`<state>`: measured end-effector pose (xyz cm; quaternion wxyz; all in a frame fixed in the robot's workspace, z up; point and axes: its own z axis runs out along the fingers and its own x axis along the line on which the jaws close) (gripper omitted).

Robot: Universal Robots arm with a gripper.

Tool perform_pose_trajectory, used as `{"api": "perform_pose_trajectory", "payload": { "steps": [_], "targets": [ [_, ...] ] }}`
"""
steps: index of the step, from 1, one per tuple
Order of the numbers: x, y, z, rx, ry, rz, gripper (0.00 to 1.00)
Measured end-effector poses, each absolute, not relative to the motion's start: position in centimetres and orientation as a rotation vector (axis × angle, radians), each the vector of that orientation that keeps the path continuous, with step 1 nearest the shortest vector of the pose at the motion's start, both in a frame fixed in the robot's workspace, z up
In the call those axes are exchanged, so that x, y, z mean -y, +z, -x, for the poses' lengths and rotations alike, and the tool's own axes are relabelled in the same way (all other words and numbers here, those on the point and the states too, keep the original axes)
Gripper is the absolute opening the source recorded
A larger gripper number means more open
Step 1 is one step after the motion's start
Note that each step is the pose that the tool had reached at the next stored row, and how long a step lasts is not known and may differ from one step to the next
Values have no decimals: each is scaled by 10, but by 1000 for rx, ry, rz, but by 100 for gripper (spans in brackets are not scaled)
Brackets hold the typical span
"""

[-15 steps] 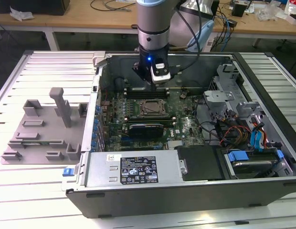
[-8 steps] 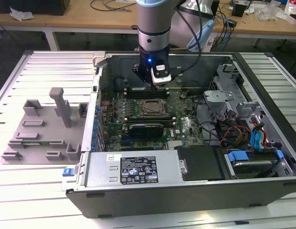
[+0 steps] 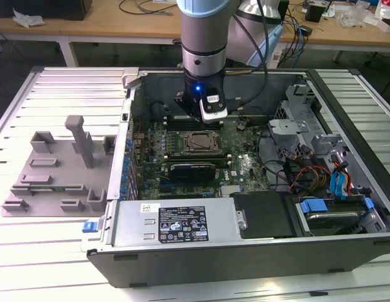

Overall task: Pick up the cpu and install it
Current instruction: 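Install the first cpu locking lever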

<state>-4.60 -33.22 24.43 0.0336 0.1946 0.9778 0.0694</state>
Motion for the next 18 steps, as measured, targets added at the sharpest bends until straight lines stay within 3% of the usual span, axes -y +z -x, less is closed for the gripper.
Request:
{"api": "perform_pose_trajectory", "payload": {
  "steps": [10,16,18],
  "targets": [
    [332,247,46,-3009,197,-598,11],
    [332,247,46,-3052,-20,-580,11],
    [332,246,45,-3069,-18,-477,11]
  ]
}}
